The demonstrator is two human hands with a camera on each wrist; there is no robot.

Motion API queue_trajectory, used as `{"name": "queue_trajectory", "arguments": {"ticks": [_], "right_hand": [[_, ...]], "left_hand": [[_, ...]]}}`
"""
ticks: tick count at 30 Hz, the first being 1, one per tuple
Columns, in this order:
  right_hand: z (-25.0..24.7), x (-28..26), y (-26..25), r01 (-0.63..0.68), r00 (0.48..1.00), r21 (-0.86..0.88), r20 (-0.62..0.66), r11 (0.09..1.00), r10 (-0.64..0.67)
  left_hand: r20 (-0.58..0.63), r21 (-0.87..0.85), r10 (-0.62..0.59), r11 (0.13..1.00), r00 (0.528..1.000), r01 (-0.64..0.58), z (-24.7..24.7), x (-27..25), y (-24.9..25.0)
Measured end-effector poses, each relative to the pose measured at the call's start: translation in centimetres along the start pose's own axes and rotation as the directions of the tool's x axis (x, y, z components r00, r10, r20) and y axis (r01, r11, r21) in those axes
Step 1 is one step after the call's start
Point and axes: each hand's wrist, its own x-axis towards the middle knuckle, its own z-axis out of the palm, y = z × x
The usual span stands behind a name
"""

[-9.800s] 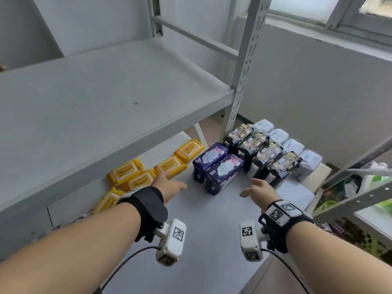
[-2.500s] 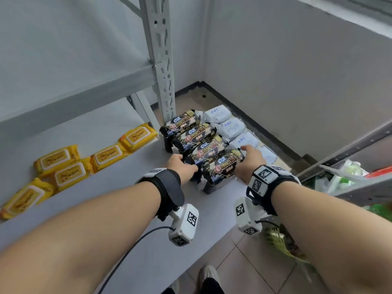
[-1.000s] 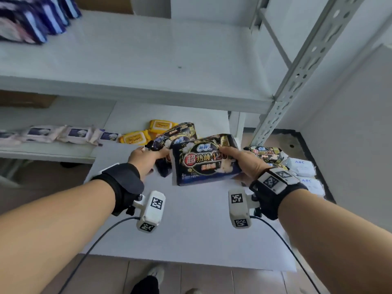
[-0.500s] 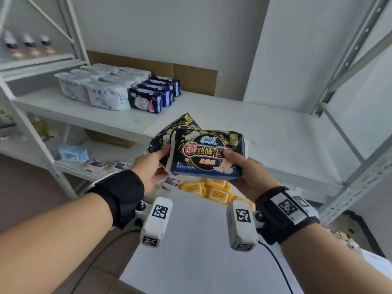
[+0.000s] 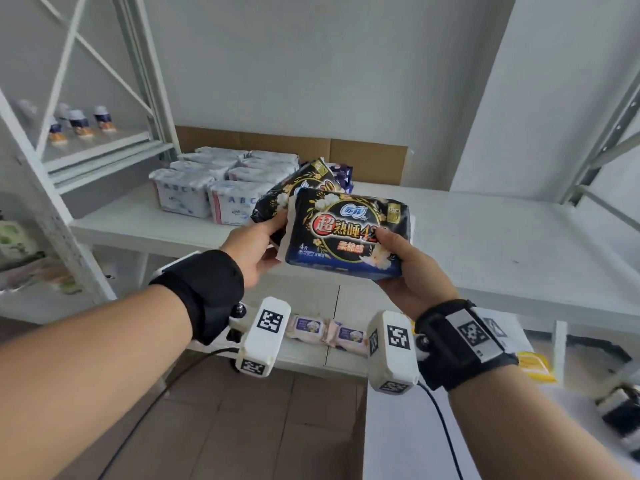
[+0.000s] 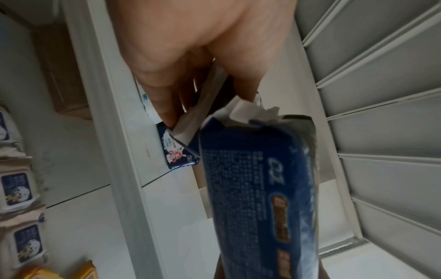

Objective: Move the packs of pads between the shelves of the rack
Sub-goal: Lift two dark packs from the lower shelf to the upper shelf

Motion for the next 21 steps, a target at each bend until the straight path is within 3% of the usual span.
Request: {"name": "queue_trajectory", "arguments": {"ticks": [5,10,21], "right_hand": [[3.9,2.4,1.2,0.053,0.998,0.051,-0.042,0.997,-0.051],[4.4,5.6,1.7,0.086,0.995,0.065,-0.056,0.994,-0.083],[3.0,17.4,-1.5,0.189,0.978,0.126,-0.110,0.974,-0.176]], "left_hand": [[0.115,-0.046,-0.018,0.999,0.993,0.023,-2.6,3.4,2.4],[0.162,-0.034,-0.005,0.999,0.987,0.011,-2.5,7.1,3.2],[0.191,0.305,0.043,0.947,0.981,-0.101,2.9,20.1,8.3]]}}
